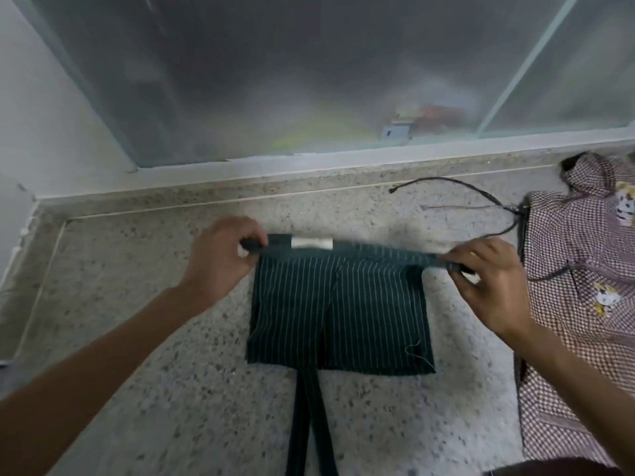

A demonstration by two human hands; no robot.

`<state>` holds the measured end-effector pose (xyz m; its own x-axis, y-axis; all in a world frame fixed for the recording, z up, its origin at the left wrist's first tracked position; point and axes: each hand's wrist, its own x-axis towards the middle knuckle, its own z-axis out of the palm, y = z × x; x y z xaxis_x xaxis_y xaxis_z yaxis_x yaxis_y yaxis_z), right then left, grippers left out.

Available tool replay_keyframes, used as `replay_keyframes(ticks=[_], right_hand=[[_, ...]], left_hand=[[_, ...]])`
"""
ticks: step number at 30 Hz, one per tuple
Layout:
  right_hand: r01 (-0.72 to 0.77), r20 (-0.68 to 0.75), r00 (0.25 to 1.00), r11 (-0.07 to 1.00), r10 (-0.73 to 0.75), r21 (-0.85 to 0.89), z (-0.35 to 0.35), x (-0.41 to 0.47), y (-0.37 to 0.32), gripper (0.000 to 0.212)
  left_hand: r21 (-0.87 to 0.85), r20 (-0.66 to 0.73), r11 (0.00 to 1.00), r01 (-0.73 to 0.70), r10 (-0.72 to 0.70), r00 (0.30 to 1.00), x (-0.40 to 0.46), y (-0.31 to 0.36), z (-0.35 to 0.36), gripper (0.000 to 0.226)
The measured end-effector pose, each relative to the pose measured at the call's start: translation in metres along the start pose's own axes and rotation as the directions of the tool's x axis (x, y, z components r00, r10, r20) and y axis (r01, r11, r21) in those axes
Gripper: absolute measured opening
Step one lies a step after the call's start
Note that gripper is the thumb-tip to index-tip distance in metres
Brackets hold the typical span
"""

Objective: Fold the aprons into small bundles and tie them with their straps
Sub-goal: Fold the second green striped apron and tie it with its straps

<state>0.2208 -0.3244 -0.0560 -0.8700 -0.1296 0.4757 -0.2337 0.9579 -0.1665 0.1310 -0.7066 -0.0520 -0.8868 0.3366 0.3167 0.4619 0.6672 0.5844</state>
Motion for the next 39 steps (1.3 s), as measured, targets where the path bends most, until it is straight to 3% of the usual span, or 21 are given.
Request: replay_keyframes(ticks=[4,6,8,12,15,17,19,22,24,26,28,30,35,37,39], right_hand=[[0.035,0.222,0.974,0.999,-0.033,-0.007,0.01,-0.093,-0.023,0.023],[0.07,0.368,0.928,0.997,-0.059,-0.019,0.027,-0.117,-0.032,0.033],[0.012,0.437,0.899,1.0,-0.002,-0.02,0.033,-0.126,-0.042,0.042],[-0.084,0.346,0.934,0.996,0.09,-0.032,0.021,-0.115,-0.048,0.041],[-0.156,0.151,0.976,0.988,0.157,-0.016,0.006,-0.102,-0.046,0.034],[-0.123,0.084,0.988,0.991,0.127,-0.047,-0.001,-0.104,-0.04,0.026],[-0.126,0.175,0.975,0.988,0.14,-0.089,0.001,-0.116,-0.032,0.03],[-0.12,0.408,0.899,0.987,0.155,-0.111,0.011,-0.141,-0.032,0.035],[-0.102,0.431,0.89,0.986,0.15,-0.132,0.011,-0.149,-0.038,0.023],[-0.13,0.369,0.916,0.987,0.157,-0.098,0.007,-0.147,-0.047,0.031],[-0.206,0.269,0.942,0.979,0.2,-0.006,0.01,-0.137,-0.062,0.033],[-0.278,0.222,0.942,0.956,0.252,0.096,0.027,-0.117,-0.086,0.033],[-0.33,0.514,0.818,0.942,0.257,0.054,0.096,-0.064,-0.136,0.056],[-0.276,0.599,0.771,0.961,0.219,0.004,0.114,-0.058,-0.137,0.06],[-0.158,0.618,0.773,0.987,0.147,-0.037,0.125,-0.055,-0.119,0.06]], left_hand=[[0.079,0.295,0.98,-0.184,0.153,0.943,-0.085,-0.019,0.019,0.04],[0.126,0.386,0.972,-0.2,0.138,0.912,-0.109,-0.035,0.035,0.037],[0.121,0.409,0.981,-0.151,0.089,0.908,-0.124,-0.043,0.044,0.028],[0.088,0.27,0.994,-0.06,0.034,0.962,-0.118,-0.03,0.034,0.022],[0.031,0.086,0.987,-0.155,0.151,0.985,-0.108,-0.006,0.019,0.013],[0.0,0.111,0.964,-0.266,0.265,0.958,-0.111,0.003,0.016,0.017],[-0.008,0.263,0.953,-0.304,0.295,0.918,-0.121,0.002,0.024,0.015],[0.066,0.56,0.971,-0.23,0.155,0.814,-0.137,-0.009,0.04,0.019],[0.131,0.631,0.97,-0.205,0.077,0.772,-0.14,-0.013,0.042,0.019],[0.134,0.58,0.97,-0.202,0.088,0.81,-0.134,-0.008,0.037,0.021],[0.142,0.404,0.966,-0.217,0.143,0.903,-0.123,-0.002,0.037,0.029],[0.251,0.309,0.949,-0.19,0.107,0.945,-0.108,-0.001,0.049,0.042],[0.511,0.527,0.813,-0.28,-0.039,0.849,-0.091,-0.024,0.095,0.071],[0.529,0.546,0.809,-0.255,-0.094,0.833,-0.089,-0.039,0.097,0.073],[0.54,0.54,0.807,-0.239,-0.115,0.834,-0.081,-0.056,0.088,0.072]])
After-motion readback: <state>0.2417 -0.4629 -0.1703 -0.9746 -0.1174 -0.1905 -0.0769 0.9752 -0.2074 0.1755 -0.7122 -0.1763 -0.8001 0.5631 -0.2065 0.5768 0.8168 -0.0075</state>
